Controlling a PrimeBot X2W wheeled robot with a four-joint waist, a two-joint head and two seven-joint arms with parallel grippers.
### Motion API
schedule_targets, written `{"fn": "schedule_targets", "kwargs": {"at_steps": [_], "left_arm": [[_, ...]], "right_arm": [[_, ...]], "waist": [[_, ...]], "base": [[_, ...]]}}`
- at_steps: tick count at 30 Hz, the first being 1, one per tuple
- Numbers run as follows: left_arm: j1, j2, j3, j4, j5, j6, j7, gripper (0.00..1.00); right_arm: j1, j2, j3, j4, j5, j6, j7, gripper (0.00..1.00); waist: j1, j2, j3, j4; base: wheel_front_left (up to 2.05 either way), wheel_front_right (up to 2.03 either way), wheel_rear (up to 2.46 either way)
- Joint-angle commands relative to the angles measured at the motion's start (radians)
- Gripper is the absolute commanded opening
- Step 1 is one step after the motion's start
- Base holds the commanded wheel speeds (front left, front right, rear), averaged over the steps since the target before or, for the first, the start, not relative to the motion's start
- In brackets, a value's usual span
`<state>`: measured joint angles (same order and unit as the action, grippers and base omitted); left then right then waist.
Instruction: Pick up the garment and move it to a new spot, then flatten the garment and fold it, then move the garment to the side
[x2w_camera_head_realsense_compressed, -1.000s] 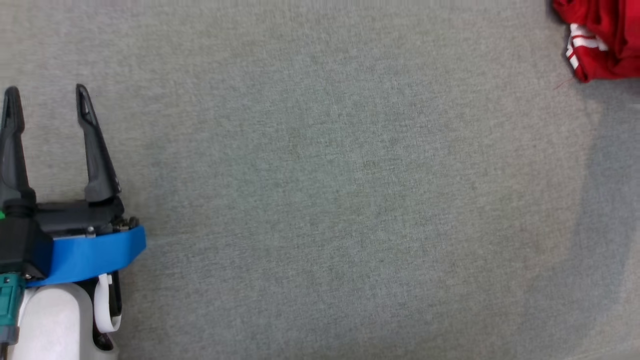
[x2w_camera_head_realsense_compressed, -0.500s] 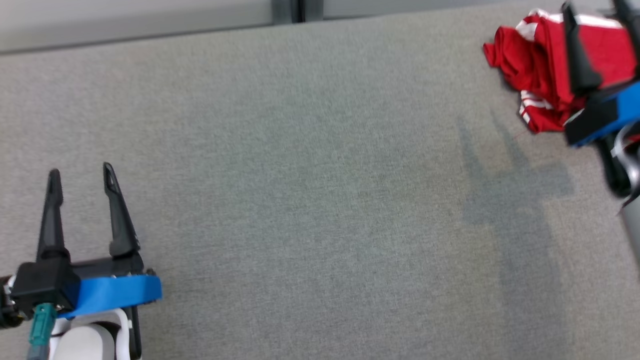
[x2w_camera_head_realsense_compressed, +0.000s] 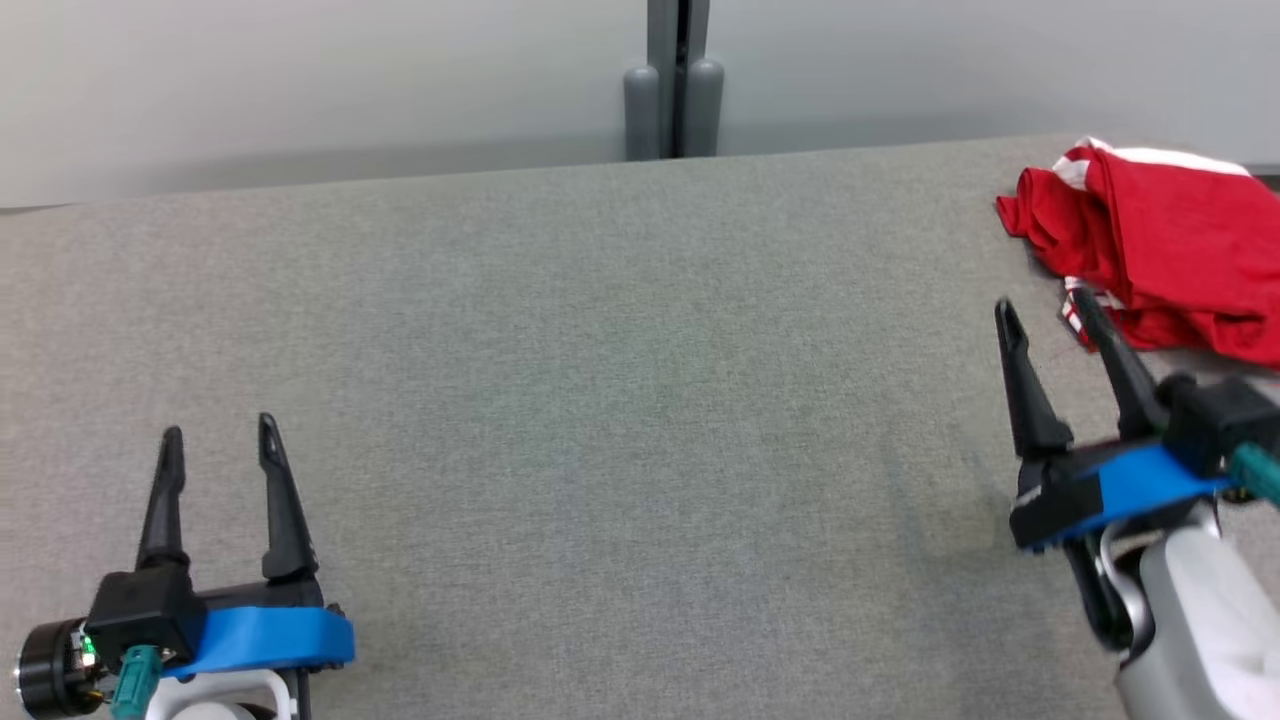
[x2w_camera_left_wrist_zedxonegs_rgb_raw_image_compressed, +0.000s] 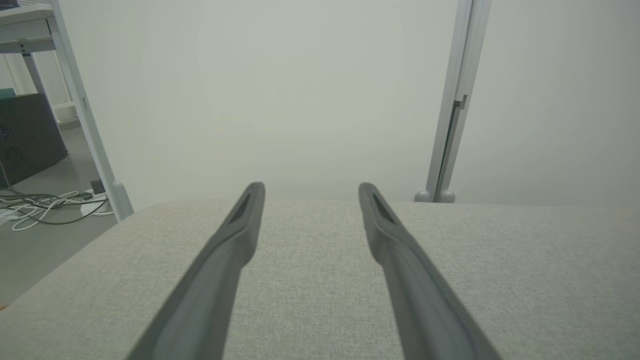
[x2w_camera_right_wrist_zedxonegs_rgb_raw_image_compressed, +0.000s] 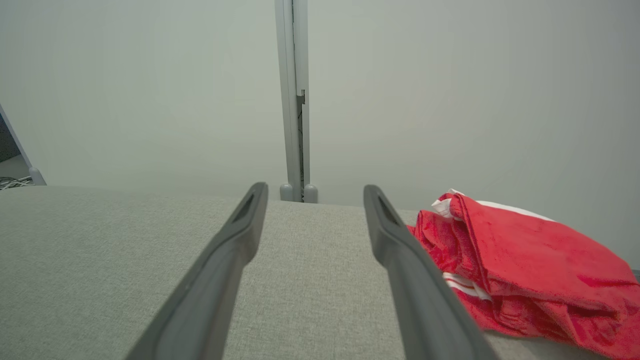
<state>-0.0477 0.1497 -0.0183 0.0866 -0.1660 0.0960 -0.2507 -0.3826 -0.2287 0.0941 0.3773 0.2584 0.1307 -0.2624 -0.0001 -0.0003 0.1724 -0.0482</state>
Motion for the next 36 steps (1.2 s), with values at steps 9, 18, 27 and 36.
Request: {"fn": "schedule_targets", "kwargs": {"at_steps": [9, 18, 27, 36], "left_arm": [[-0.002, -0.003, -0.023, 0.066, -0.008, -0.015, -0.008, 1.0], [0.018, 0.006, -0.032, 0.09, -0.018, -0.015, 0.002, 1.0], [0.029, 0.014, -0.039, 0.078, -0.036, -0.022, 0.03, 1.0], [0.034, 0.022, -0.043, 0.062, -0.042, -0.016, 0.041, 1.0]], "right_arm": [[0.219, 0.101, -0.079, -0.104, -0.071, 0.0, -0.003, 1.0], [0.311, 0.155, -0.122, -0.169, -0.136, 0.0, 0.005, 1.0], [0.325, 0.175, -0.145, -0.201, -0.157, 0.0, 0.046, 1.0], [0.327, 0.178, -0.149, -0.218, -0.154, 0.0, 0.059, 1.0]], "waist": [[0.0001, 0.0003, -0.046, 0.033], [0.0001, 0.0003, -0.091, 0.039], [0.0001, 0.0003, -0.106, 0.037], [0.0001, 0.0003, -0.101, 0.041]], "base": [[0.0, 0.0, 0.0], [0.0, 0.0, 0.0], [0.0, 0.0, 0.0], [0.0, 0.0, 0.0]]}}
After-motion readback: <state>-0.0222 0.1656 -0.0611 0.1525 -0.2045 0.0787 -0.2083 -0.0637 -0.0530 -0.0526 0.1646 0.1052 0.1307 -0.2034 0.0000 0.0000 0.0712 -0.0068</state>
